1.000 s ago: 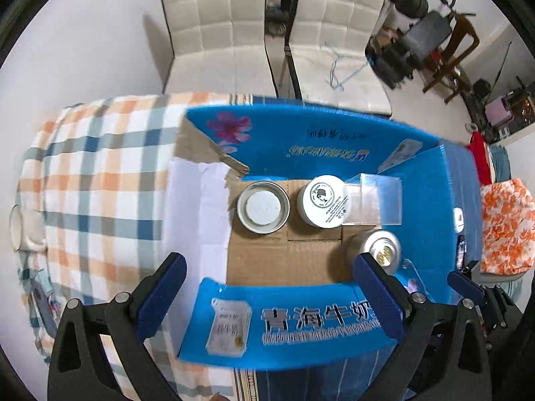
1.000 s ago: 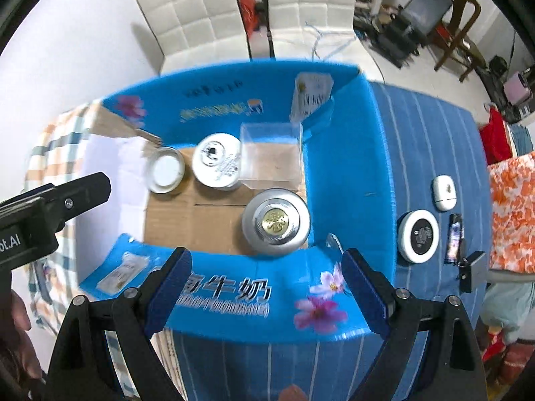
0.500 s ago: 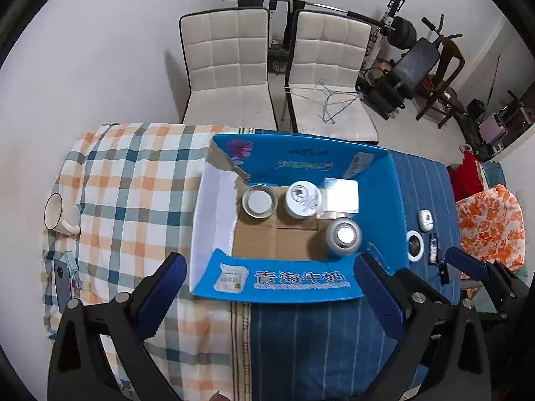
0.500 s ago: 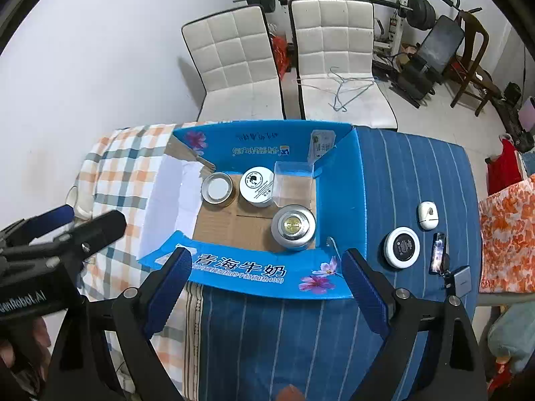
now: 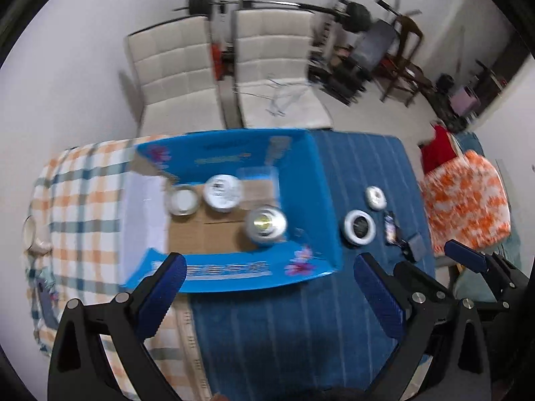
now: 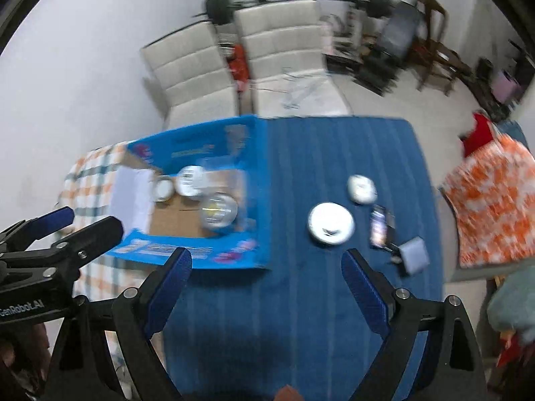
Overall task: Organize rigid objects
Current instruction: 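Lift both tools out of the blue box toward the remaining items, then grasp the round black-and-white compact with the left tool while the right tool grasps the grey PISEN power bank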
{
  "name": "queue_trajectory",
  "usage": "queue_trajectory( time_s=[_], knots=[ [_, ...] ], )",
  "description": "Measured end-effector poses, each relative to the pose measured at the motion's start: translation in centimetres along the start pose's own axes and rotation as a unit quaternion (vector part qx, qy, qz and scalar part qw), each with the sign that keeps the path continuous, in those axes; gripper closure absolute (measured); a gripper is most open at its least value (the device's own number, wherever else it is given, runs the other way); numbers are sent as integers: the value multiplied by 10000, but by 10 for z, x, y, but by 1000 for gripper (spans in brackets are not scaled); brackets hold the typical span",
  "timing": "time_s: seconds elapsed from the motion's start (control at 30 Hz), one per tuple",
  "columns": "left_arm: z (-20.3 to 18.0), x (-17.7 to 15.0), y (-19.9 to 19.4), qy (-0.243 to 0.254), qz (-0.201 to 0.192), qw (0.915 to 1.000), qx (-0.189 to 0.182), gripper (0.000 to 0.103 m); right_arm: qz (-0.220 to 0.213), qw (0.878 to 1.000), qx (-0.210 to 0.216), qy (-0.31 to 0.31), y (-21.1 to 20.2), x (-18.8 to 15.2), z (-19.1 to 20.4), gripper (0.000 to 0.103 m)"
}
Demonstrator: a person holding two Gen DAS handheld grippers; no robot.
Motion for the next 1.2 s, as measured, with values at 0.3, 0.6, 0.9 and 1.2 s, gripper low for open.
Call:
queue_trajectory(
  time_s=[0.3, 0.6, 0.9, 1.2],
  knots=[
    [-101, 9, 68, 691, 485, 9958, -358, 0, 486, 9889, -692, 1221, 34, -42, -150, 10],
    [-172, 20, 181, 1033, 1334, 9855, -163, 0, 920, 9762, -850, 1773, 111, -53, -241, 10],
    [-190, 14, 279, 986, 2183, 9706, 215, 0, 1456, 9726, -962, 1538, 188, -51, -266, 10],
    [-195, 3, 318, 1056, 2381, 9648, 359, 1, 1858, 9664, -729, 1618, 224, -52, -273, 10]
  ],
)
Point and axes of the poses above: each gripper's, at about its wrist camera, not at the fingertips, and y roughly the way its jaws point, z to its left, x to its top, the point moved 1 cm from there along y, roughly the way its jaws point, and after that the axes turned 3 degrees about -y, right-handed, at the moved point
